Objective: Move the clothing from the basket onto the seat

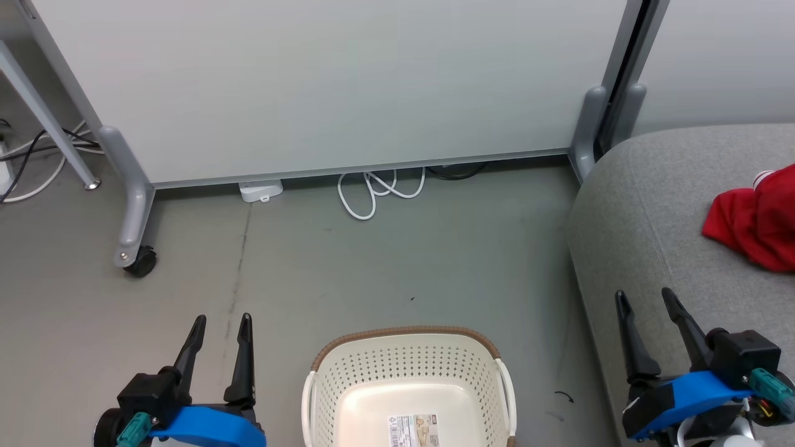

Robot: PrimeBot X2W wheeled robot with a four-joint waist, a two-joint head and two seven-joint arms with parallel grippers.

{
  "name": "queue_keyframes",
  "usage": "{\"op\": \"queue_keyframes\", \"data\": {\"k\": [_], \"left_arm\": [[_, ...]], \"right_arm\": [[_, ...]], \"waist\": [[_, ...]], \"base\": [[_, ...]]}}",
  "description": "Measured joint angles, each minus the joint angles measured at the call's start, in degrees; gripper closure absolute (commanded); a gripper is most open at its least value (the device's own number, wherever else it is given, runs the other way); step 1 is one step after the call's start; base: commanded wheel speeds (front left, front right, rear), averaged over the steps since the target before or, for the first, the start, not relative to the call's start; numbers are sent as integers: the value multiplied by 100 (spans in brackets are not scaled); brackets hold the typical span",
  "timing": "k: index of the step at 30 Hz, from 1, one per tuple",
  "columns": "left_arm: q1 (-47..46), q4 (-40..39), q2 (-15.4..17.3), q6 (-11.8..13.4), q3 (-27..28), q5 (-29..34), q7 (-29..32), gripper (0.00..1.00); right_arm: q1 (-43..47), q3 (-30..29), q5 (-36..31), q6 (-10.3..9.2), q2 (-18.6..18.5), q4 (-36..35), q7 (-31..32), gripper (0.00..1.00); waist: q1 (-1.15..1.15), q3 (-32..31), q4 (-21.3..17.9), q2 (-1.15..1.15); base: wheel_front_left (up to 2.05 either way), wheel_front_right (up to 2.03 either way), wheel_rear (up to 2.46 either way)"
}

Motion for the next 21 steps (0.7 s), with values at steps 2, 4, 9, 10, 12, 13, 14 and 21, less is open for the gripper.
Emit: {"op": "queue_keyframes", "data": {"k": [2,4,9,10,12,13,14,21], "left_arm": [[9,8,1,-1,-9,-2,0,0],[13,9,4,-1,-16,-5,0,0],[23,22,14,-1,-47,-48,0,0],[28,30,16,-1,-60,-67,0,0],[33,47,22,-1,-87,-81,0,0],[34,53,25,-1,-96,-97,0,0],[34,57,31,-1,-102,-116,0,0],[49,78,67,-1,-108,-172,0,0]], "right_arm": [[24,3,9,0,0,-1,-3,0],[33,10,33,0,0,-2,-3,0],[45,7,41,0,0,-11,-3,0],[48,4,41,0,0,-12,-3,0],[52,-2,41,1,0,-13,-3,0],[52,-2,41,0,0,-13,-3,0],[54,0,41,0,0,-13,-3,0],[68,16,41,0,0,-10,3,0]], "waist": [[0,-13,27,0],[0,-24,47,0],[0,-34,73,0],[0,-37,77,0],[0,-44,84,0],[0,-48,87,0],[1,-54,88,0],[0,-80,96,0]], "base": [[0,0,0],[0,0,0],[0,0,0],[0,0,0],[0,0,0],[0,0,0],[0,0,0],[0,0,0]]}}
